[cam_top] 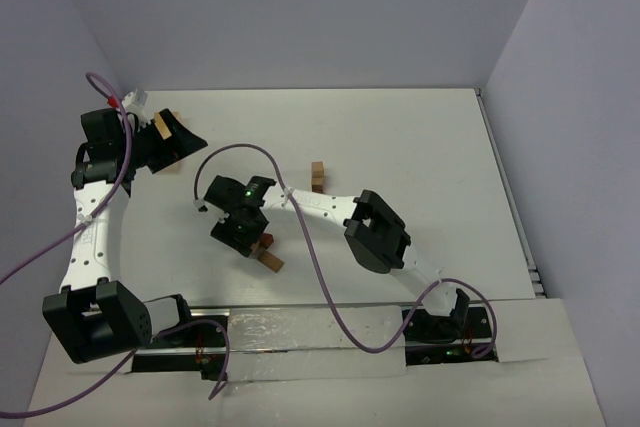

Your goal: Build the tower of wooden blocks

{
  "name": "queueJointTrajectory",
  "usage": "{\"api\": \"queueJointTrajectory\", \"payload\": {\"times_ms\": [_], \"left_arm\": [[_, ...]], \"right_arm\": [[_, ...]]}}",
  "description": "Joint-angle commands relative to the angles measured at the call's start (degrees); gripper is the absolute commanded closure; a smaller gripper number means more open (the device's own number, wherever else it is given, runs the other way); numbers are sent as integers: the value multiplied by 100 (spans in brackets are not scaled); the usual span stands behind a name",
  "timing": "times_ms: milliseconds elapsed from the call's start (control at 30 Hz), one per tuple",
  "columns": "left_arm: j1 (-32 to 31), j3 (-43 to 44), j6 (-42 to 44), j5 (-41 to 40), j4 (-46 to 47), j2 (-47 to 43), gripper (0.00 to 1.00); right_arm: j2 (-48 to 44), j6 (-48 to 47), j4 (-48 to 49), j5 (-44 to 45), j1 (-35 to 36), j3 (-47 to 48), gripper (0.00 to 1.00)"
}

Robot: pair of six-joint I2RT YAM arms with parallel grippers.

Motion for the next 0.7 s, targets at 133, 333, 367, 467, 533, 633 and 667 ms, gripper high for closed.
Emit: {"api": "queueJointTrajectory", "payload": {"times_ms": [133,333,367,467,533,633,667], "left_arm": [[44,9,-35,10,214,-50,4],[40,-5,-35,2,218,-54,5],[43,-19,-35,0,224,-57,5],[36,-34,-44,-15,231,-63,4],[36,-26,-58,-22,240,-69,5],[36,-4,-59,-18,227,-58,5],[36,6,-54,-23,216,-69,5]], "right_arm": [[197,-53,25,96,64,286,33],[140,-18,7,102,76,274,41],[107,-18,4,89,76,261,44],[-44,-18,-2,81,84,211,50],[-178,163,-22,108,84,151,67],[-397,269,-122,182,84,111,82],[-509,306,-138,214,84,64,86]]}}
